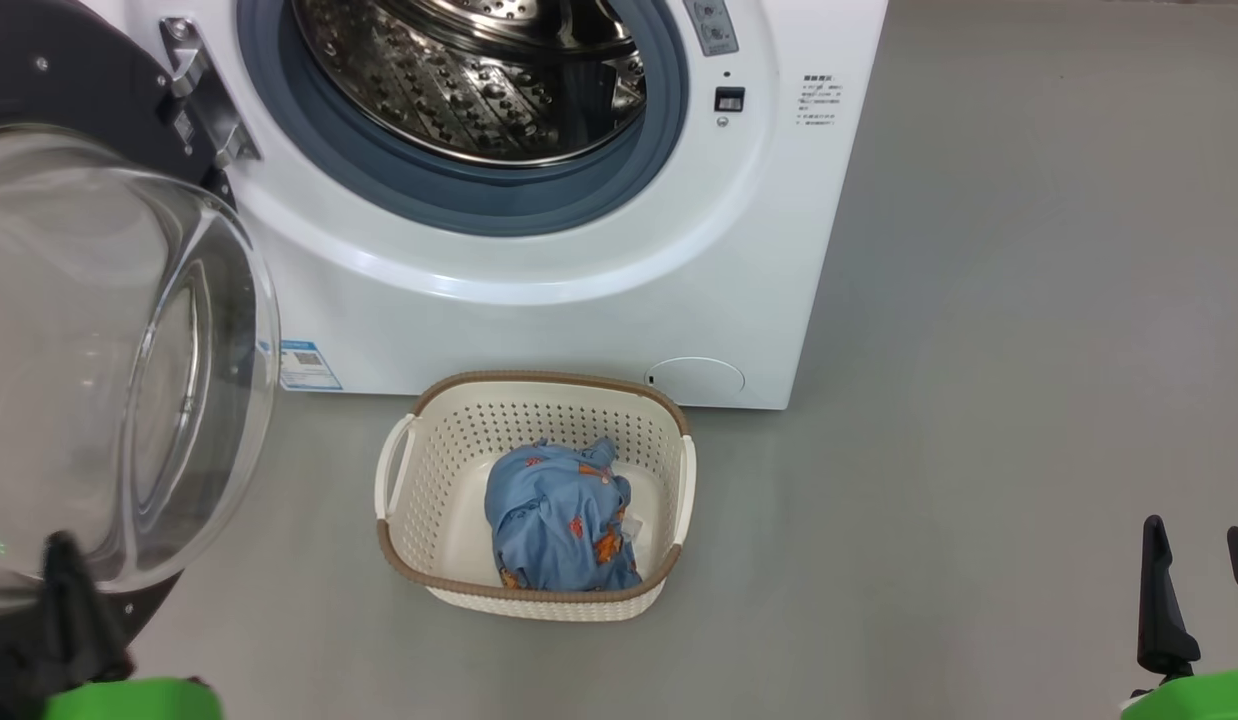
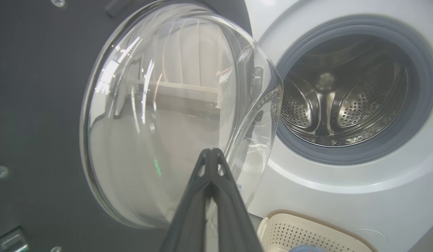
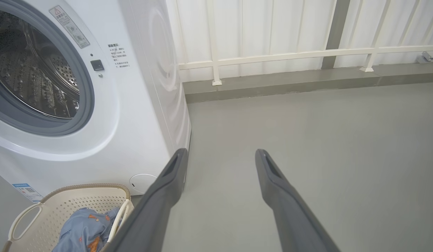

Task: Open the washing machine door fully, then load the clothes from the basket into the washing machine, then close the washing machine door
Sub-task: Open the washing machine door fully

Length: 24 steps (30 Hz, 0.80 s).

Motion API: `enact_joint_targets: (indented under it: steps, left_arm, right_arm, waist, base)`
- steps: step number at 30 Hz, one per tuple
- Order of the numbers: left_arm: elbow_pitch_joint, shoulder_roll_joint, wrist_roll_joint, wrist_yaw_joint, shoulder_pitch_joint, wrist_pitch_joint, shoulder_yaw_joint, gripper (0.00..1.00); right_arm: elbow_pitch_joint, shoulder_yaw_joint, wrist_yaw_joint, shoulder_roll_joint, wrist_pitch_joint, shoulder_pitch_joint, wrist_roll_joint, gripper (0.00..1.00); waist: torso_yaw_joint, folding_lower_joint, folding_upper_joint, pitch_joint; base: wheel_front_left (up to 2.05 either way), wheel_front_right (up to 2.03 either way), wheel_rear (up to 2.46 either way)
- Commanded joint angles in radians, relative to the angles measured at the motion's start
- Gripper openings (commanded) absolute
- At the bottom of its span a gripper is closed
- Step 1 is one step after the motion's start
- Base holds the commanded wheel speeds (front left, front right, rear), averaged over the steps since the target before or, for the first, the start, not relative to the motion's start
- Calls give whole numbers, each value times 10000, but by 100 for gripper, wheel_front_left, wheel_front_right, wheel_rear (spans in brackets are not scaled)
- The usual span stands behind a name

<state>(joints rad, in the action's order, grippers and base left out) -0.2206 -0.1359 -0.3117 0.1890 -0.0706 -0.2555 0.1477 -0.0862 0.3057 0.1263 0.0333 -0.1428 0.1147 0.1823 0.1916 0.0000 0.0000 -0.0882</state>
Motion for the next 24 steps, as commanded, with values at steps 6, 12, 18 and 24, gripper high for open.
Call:
enact_joint_targets:
  steps: [6,12,18,24]
  left_arm:
    - [959,322,521,-388,117,-62,-595,25]
    - [731,507,716,-814,-182,-62,-1426,100]
    - [117,547,957,-1038,-597,-62,-1956,100]
    - [-395,585,989,-1128,-1038,-62,-2161,100]
  right_arm:
    - [326,-243,44,169,-21,-331,-137,100]
    - [408,-435,44,169,2,-403,-270,100]
    - [640,-610,44,169,60,-481,-424,100]
    - [802,-799,44,169,174,-541,-502,100]
  waist:
    - [-168,0,0,-22]
    - [-504,0,0,22]
    - [-973,0,0,-11]
    - [-1308,0,0,-33]
  base:
    - [0,0,0]
    - [0,0,0]
    - [0,0,0]
    - [0,0,0]
